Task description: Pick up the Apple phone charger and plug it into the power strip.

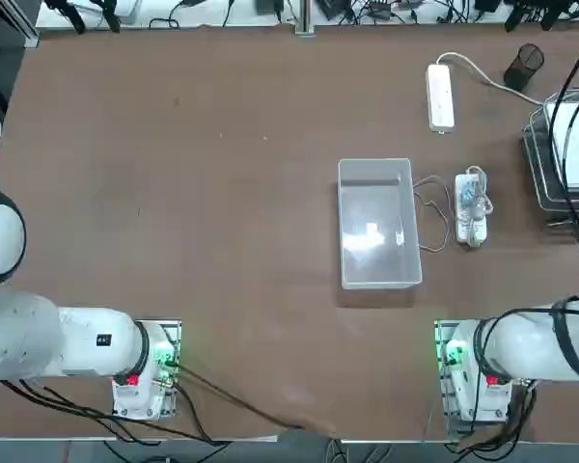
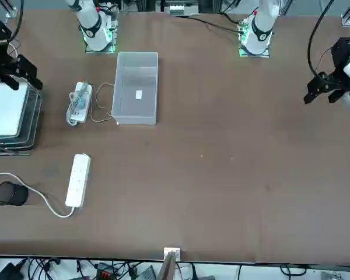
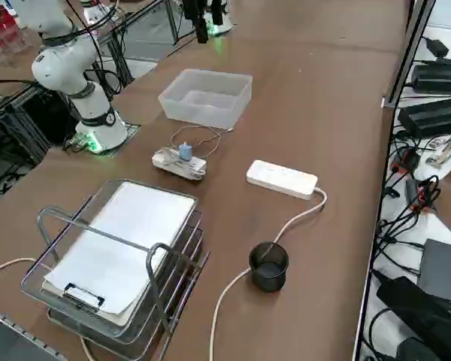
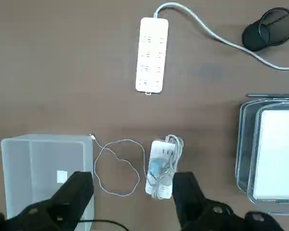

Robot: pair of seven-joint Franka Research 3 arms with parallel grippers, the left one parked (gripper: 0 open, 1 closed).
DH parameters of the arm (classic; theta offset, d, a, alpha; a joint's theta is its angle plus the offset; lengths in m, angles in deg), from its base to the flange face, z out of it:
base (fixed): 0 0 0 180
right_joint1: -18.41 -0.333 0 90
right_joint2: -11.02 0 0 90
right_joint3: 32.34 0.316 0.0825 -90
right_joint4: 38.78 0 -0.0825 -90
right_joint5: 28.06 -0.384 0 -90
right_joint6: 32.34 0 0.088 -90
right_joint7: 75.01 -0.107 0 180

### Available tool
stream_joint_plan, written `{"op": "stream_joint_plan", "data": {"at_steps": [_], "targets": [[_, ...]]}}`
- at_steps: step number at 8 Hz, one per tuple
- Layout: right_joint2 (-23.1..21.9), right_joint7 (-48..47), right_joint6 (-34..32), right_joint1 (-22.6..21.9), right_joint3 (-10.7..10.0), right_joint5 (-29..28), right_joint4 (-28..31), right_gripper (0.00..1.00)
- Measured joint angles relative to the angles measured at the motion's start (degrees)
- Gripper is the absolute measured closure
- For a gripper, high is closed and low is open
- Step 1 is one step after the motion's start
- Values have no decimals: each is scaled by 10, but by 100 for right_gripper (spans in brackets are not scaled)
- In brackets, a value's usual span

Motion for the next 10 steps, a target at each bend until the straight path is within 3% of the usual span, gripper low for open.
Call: {"op": "stream_joint_plan", "data": {"at_steps": [5,7,10], "targets": [[21,-51,-3,-10,13,-1,21,0],[29,-62,30,-28,19,3,80,0],[16,-87,87,-63,30,65,193,0]]}}
